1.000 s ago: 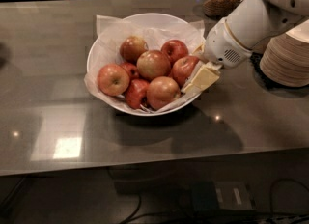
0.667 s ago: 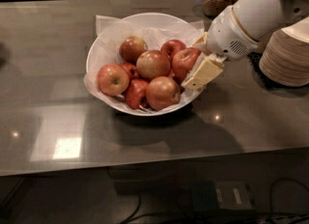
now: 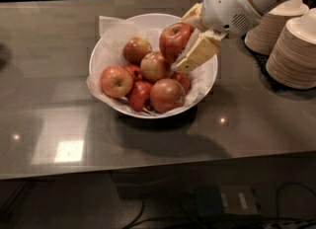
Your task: Pick apple from white bowl
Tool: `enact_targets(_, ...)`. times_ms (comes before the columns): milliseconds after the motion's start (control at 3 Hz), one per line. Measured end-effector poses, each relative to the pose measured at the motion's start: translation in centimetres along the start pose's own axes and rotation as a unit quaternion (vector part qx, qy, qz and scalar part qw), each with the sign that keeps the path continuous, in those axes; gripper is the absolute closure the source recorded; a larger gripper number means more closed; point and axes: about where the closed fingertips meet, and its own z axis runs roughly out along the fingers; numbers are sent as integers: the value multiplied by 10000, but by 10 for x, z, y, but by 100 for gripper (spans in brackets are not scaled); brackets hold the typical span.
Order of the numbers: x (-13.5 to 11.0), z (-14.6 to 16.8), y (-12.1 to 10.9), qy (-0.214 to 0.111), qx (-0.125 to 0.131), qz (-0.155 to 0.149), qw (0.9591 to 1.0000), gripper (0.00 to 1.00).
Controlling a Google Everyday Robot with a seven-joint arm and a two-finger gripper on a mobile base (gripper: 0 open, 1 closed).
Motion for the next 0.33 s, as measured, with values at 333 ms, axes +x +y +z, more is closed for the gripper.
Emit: enact_targets(333, -1, -1, 0, -14, 7, -15, 10000, 100)
